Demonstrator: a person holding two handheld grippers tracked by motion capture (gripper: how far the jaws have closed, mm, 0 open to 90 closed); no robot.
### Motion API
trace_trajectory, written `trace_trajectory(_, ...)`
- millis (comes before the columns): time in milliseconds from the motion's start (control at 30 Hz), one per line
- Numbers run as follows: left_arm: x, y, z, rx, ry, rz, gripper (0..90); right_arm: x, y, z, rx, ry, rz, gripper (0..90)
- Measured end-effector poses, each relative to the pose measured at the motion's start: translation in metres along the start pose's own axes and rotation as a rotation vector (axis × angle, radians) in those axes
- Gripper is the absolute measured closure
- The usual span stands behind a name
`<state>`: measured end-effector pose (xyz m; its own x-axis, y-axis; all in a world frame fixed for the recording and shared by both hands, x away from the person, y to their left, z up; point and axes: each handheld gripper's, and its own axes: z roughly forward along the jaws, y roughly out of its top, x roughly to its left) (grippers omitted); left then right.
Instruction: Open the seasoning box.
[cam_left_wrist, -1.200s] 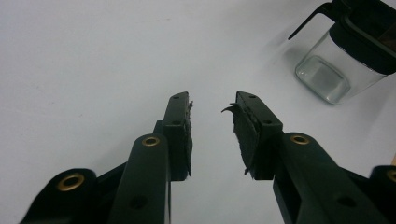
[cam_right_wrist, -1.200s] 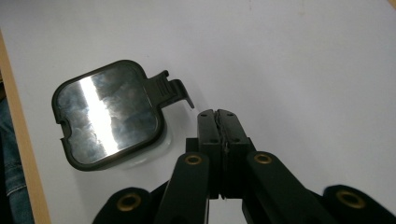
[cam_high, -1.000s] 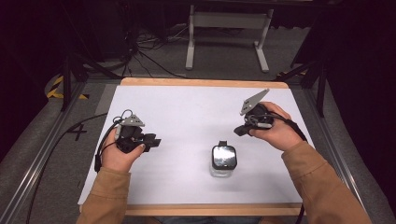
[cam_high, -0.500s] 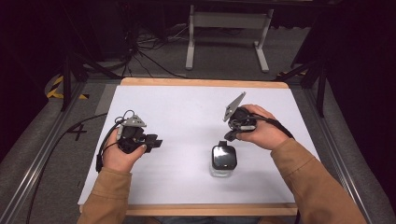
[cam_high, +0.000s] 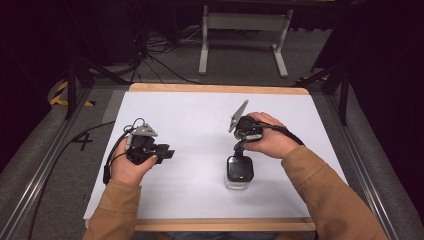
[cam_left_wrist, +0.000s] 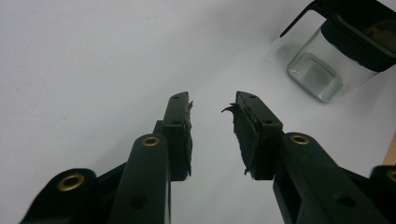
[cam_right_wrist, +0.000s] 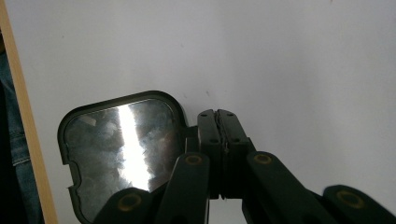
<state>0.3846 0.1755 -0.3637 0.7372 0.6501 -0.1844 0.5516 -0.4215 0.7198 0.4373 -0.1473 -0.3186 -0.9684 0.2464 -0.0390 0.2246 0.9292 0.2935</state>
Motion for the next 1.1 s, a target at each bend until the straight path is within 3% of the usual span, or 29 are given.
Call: trace_trajectory(1100, -0.0050, 0.0021, 0.0062, 0.012, -0.014, 0.020, 67.0, -0.0052, 0.0029, 0.0019, 0.016, 0.027, 0.028, 90.0)
